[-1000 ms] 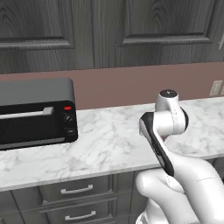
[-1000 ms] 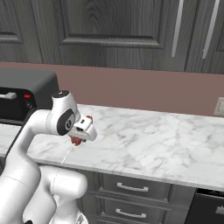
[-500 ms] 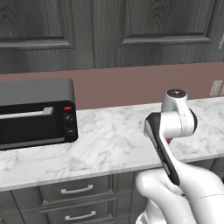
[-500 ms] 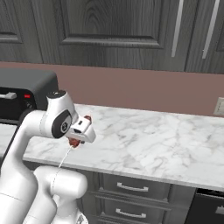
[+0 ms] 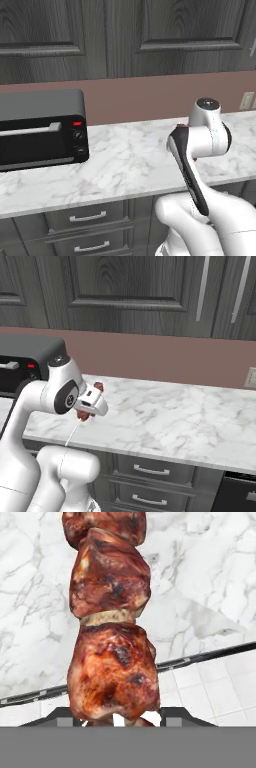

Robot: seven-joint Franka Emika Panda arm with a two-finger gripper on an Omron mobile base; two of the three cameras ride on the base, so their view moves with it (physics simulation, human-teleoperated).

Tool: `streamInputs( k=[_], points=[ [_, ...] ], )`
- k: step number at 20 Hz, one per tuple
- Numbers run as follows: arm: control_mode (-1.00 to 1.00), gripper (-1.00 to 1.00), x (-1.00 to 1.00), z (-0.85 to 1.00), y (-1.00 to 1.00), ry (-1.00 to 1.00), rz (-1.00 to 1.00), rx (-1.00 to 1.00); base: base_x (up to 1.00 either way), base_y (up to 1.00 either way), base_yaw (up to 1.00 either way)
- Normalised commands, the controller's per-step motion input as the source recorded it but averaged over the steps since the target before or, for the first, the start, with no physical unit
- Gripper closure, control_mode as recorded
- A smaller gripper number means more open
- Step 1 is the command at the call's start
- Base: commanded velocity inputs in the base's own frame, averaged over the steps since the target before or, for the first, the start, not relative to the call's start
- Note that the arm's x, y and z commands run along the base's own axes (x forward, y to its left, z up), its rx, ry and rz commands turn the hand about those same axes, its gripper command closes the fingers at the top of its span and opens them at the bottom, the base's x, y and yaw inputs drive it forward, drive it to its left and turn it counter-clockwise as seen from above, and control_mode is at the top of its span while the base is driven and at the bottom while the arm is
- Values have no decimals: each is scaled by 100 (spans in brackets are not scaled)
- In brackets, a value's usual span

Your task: Store the kebab skewer in the freezer for long-term storage. Close the freezer door after placing the cooked food.

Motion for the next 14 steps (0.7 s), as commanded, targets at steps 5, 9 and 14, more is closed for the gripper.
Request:
streamInputs(
  k=[5, 9, 14],
  points=[
    [-100, 100, -9, 26, 0, -30, 0, 0, 0, 0, 0],
    [-100, 100, -21, 21, 0, -17, 0, 0, 0, 0, 0],
    [-100, 100, -23, 40, 0, -8, 0, 0, 0, 0, 0]
  ],
)
